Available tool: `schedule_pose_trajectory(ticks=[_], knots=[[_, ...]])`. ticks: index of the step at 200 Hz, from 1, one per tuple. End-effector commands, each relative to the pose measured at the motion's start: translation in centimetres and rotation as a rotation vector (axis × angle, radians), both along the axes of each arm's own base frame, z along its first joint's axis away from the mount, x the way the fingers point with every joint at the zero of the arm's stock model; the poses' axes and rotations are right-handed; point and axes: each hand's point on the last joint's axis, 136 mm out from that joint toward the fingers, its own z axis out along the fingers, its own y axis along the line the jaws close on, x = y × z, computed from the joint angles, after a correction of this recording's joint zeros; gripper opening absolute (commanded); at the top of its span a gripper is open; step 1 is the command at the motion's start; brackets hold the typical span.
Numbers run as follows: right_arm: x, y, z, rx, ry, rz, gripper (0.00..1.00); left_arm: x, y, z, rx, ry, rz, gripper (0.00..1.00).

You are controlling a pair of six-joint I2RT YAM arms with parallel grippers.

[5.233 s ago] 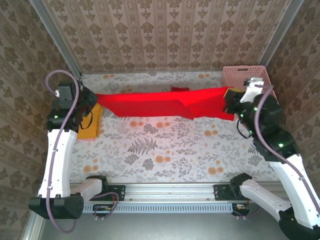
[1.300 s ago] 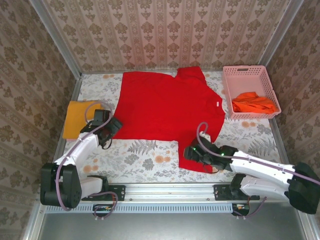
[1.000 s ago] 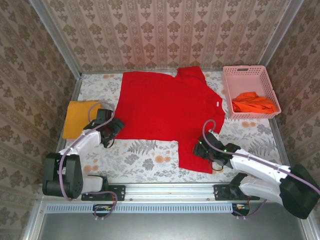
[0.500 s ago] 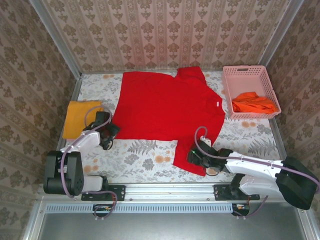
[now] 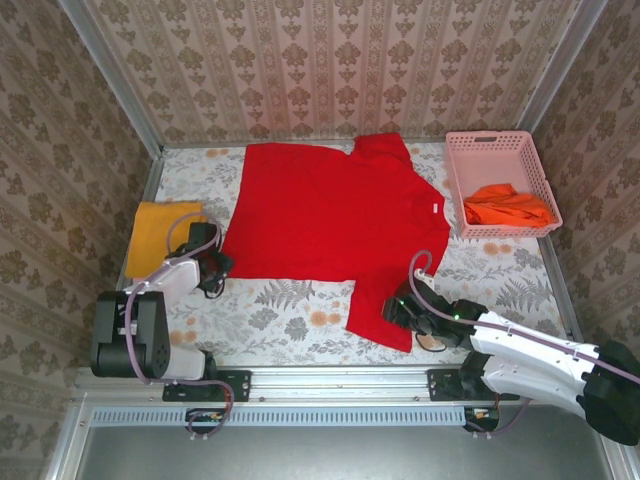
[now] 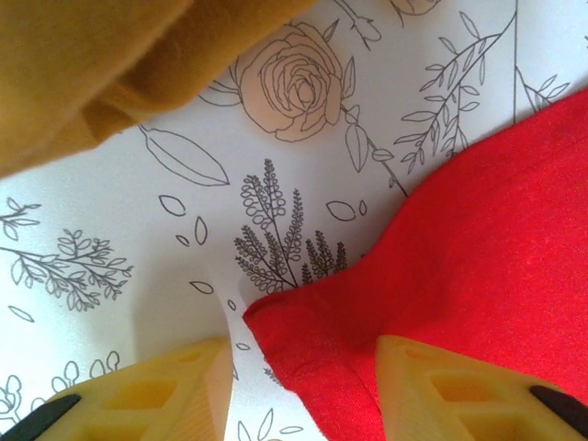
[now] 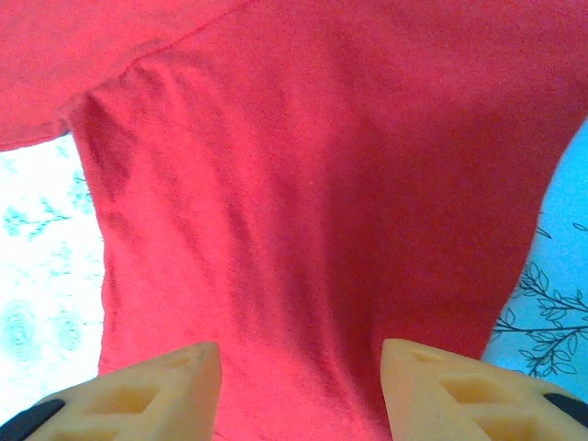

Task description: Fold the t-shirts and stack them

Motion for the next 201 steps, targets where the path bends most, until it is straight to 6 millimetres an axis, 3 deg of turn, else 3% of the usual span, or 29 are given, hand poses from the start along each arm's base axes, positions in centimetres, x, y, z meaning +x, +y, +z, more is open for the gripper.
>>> schedule_pose_trajectory(ticks=[1, 55, 98, 143, 201], knots=[[-0.4, -1.0, -0.6, -0.017, 0.016, -0.035, 0.50, 0.8, 0.1, 0.2, -0.003, -0.008, -0.006, 0.42], [-0.4, -1.4, -0.3, -0.020, 0.003, -0.043, 0.50, 1.3, 0.1, -0.3, -0.009, 0.000, -0.010, 0.29], [0.4, -2.3, 1.7, -0.050, -0.061, -0.055, 0.49, 1.5, -0.1, -0.6, -0.027, -0.006, -0.021, 0.00], [1.0, -4.2, 2.9, -0.088, -0.094, -0.081, 0.48, 0.7, -0.5, -0.4, -0.056, -0.003, -0.031, 0.00], [1.8, -4.2, 3.4, -0.070, -0.108, -0.095, 0.48, -1.3, -0.4, 2.5, -0.059, -0.044, -0.019, 0.00]])
